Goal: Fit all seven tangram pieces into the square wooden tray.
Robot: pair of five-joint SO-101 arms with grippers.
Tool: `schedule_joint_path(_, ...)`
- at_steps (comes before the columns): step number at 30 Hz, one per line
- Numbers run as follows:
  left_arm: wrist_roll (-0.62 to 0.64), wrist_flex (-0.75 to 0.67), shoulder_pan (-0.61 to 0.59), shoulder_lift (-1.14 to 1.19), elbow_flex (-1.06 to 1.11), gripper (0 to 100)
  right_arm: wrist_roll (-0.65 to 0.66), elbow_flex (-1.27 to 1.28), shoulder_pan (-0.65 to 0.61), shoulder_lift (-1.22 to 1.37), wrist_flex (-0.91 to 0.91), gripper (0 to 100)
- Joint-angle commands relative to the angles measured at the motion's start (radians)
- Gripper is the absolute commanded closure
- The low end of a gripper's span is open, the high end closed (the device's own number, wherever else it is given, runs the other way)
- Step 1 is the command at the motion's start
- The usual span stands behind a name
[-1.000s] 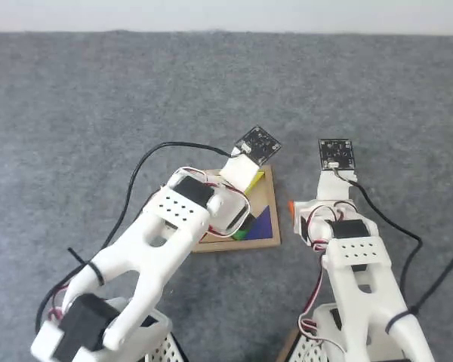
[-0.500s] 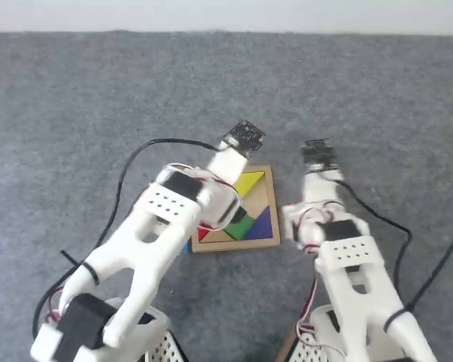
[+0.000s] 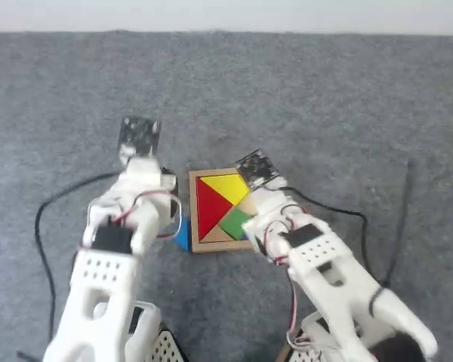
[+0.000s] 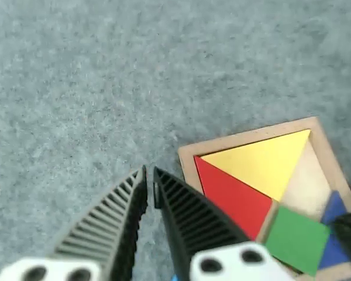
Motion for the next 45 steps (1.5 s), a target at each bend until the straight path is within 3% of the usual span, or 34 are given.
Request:
schedule_joint_path(1, -0.009, 0.063, -0.005, -0.252, 0.064, 99, 0.011, -0.124, -0.053, 0.214, -0.047, 96.5)
schedule_joint_path(7, -0.012, 0.098, -0.109, -0.4, 0.145, 99, 0.008, -0.311, -0.054, 0.392, 0.131, 96.5)
schedule_joint_path(13, -0.035, 0.068, -0.16, -0.407, 0.185, 99, 0.008, -0.333, -0.05, 0.343, 0.214, 96.5)
schedule_joint_path(24, -0.04, 0.066, -0.158, -0.407, 0.191, 98, 0.028, -0.319, 0.177, 0.113, 0.355, 95.5)
schedule_joint_path(31, -0.138, 0.098, -0.091, -0.394, 0.214, 98, 0.046, -0.321, 0.203, 0.174, 0.371, 78.6)
schedule_joint_path(36, -0.175, 0.101, -0.063, -0.21, 0.177, 96, 0.018, -0.318, 0.213, 0.174, 0.369, 80.5)
schedule_joint_path(45, -0.173, 0.138, -0.003, 0.473, -0.11, 90, 0.017, -0.269, 0.257, 0.176, 0.303, 89.2)
